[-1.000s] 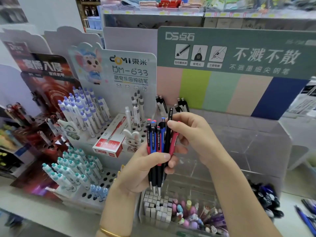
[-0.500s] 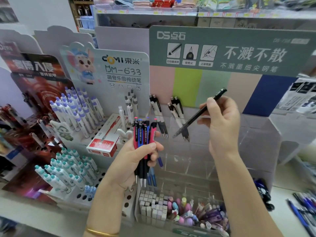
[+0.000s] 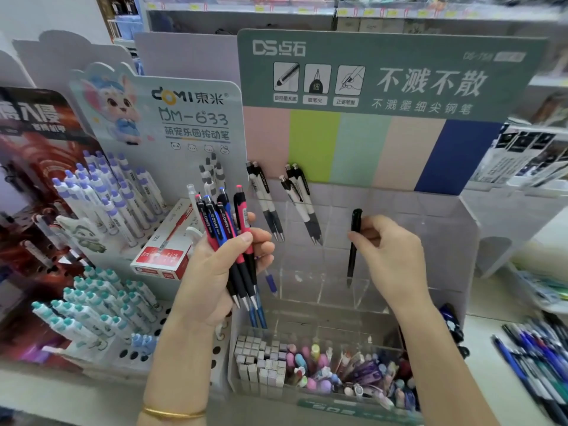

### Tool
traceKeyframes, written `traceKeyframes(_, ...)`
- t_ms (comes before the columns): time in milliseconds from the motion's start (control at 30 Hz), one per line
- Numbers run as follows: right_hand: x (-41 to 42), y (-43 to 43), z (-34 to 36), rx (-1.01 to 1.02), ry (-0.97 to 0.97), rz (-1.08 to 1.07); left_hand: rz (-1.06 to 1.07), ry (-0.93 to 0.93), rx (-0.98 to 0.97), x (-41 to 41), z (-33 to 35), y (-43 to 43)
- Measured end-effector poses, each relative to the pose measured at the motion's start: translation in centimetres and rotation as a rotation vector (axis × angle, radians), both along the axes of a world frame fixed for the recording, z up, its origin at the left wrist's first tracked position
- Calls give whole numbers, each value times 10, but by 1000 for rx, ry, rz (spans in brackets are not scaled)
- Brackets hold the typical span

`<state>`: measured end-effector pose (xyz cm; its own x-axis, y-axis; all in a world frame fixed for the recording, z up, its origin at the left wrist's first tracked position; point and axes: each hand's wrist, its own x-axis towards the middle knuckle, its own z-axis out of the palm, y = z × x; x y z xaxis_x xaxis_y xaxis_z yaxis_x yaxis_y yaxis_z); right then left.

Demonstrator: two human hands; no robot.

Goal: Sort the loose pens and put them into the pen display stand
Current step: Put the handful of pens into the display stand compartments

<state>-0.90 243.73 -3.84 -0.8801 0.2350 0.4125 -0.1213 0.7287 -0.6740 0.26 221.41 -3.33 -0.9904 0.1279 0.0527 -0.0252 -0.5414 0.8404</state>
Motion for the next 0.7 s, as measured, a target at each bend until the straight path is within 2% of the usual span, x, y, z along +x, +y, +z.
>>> traceKeyframes(333, 0, 0, -13, 71, -145, 12, -71, -5, -99, 2, -5, 19)
traceKeyframes(467, -1, -3, -17, 274, -243, -47, -151, -11, -57, 2, -12, 26)
traceKeyframes(533, 1, -2, -16, 290, -230, -65, -201, 2, -51, 2, -13, 27)
traceKeyframes(600, 5, -3, -9, 218, -104, -43, -256, 22, -44, 3, -14, 28)
traceKeyframes(700, 12, -15, 17, -120, 11, 119, -331, 35, -49, 4, -14, 28)
